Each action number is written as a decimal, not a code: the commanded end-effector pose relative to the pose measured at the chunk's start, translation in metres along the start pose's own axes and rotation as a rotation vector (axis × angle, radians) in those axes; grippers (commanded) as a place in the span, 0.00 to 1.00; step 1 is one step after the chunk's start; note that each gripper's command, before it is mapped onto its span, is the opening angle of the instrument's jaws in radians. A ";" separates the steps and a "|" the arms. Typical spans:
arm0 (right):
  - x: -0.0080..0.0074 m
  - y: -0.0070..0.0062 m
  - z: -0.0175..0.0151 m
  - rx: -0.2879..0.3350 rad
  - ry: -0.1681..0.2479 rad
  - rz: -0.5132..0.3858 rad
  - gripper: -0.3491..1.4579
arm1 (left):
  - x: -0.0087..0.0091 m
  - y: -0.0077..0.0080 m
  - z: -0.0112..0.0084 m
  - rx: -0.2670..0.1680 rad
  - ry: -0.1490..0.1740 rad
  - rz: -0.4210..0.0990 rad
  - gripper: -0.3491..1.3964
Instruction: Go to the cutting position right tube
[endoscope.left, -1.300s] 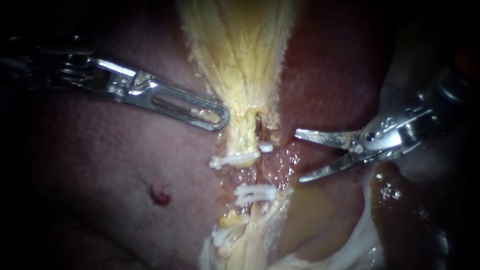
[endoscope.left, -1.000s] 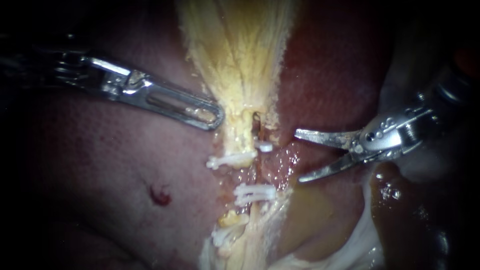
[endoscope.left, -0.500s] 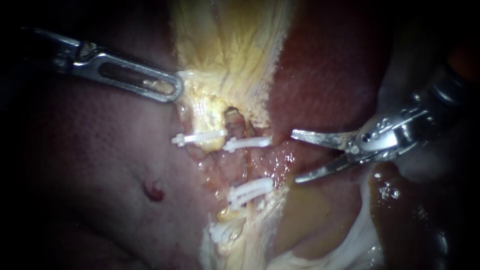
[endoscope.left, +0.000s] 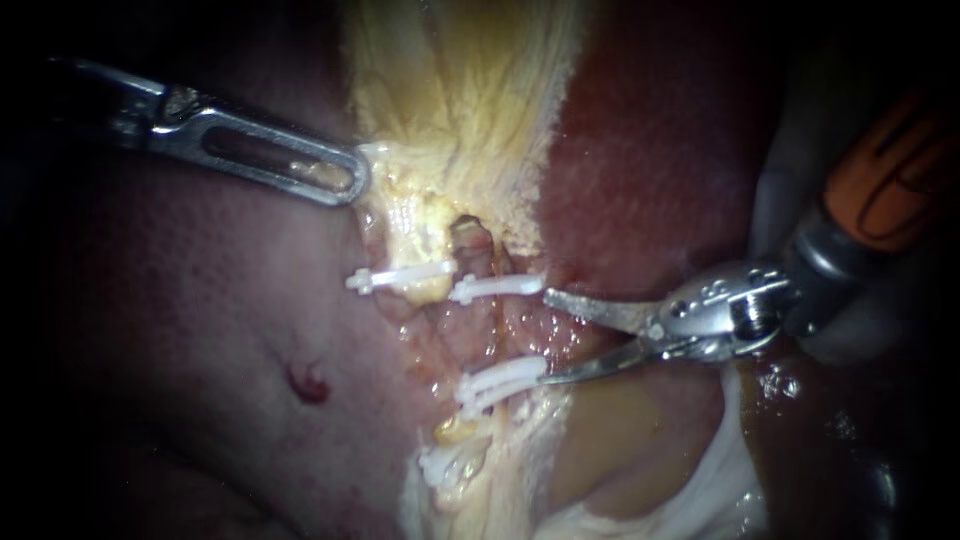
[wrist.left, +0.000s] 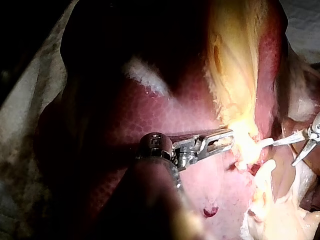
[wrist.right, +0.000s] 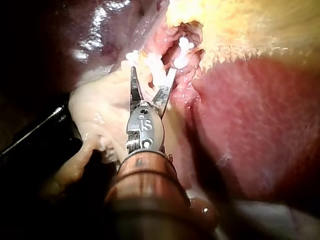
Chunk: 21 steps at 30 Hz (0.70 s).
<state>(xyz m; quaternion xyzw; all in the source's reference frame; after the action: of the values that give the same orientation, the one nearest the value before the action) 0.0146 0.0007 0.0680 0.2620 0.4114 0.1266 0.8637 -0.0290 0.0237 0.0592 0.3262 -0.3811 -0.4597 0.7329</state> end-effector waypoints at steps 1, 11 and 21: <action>-0.0003 0.0001 0.0005 0.008 -0.003 0.007 0.99 | 0.0000 0.0000 0.0000 0.000 0.000 0.000 0.00; -0.0018 0.0022 0.0036 0.013 -0.021 0.040 0.99 | 0.0000 0.0000 0.0000 0.000 0.000 0.000 0.00; -0.0020 0.0044 0.0052 0.057 0.000 0.061 0.99 | 0.0000 0.0001 0.0001 0.000 0.000 0.000 0.00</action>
<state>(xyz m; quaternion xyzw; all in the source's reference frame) 0.0174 0.0017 0.0746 0.3065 0.4102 0.1393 0.8476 -0.0291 0.0237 0.0593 0.3260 -0.3809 -0.4597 0.7330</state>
